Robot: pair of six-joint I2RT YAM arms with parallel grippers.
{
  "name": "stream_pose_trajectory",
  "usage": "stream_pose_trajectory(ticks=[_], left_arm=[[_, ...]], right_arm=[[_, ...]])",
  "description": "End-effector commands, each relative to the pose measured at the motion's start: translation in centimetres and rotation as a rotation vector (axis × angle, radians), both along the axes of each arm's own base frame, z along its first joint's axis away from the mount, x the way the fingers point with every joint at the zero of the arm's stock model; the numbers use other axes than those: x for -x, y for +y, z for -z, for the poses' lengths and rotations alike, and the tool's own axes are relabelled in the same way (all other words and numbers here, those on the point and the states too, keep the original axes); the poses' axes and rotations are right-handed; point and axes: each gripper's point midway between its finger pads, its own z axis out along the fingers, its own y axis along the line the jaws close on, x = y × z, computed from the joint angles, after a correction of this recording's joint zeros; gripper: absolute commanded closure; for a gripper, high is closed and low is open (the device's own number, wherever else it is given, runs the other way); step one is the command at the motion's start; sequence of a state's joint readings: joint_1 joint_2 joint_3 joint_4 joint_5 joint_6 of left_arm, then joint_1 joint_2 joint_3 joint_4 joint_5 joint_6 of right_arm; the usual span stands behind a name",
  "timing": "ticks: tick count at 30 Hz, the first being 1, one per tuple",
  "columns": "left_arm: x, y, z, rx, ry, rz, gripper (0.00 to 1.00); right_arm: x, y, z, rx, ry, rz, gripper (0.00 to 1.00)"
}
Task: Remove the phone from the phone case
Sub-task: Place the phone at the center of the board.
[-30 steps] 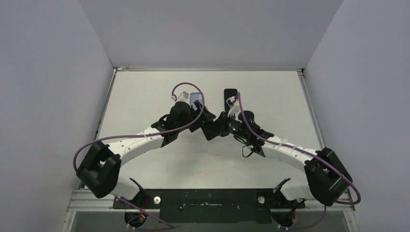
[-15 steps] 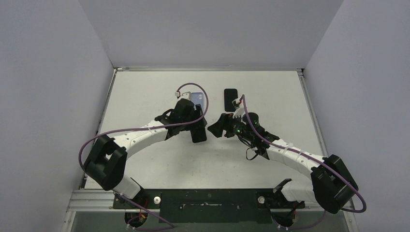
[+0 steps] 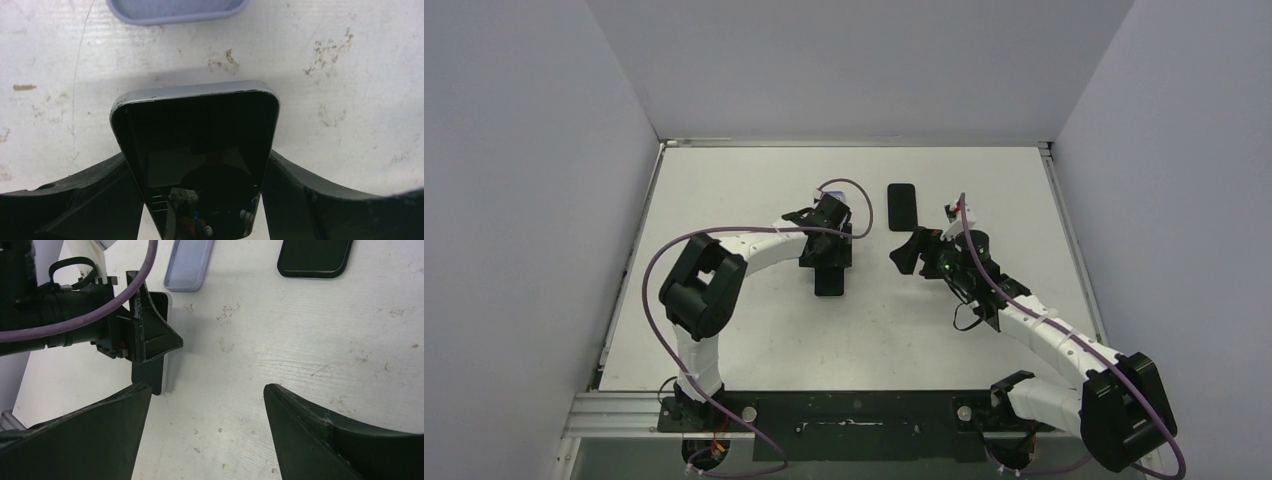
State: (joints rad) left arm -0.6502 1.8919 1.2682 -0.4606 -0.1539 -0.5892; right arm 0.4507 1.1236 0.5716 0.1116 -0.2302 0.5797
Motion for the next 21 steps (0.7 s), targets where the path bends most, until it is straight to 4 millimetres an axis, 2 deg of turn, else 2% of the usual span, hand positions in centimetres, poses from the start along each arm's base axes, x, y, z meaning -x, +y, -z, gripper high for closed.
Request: stream_pose_trajectory(ticks=[1,5,9,21], left_arm=[[-2.0,-0.9,-0.5,-0.009,-0.016,-0.014,0.82],[-1.8,-1.1,0.8,-0.007,0.016,-0.042,0.73],[-1.7,-0.3,1.8,-0.034,0.020,-0.091,0.60],[-1.3,0.2,3.0,-0.065,0.044,-0.092,0.32]], right_arm=[[-0.1,-1.1,0.0,0.026,-0.024,0.031,0.15],[0.1,-1.5,0.1,0.026,-0.021,0.041,0.15],[0.2,-1.9,0.2,0.027,-0.022,0.050,0.14],[0.2,-2.0,0.6,0.021,-0.012,0.053,0.14]])
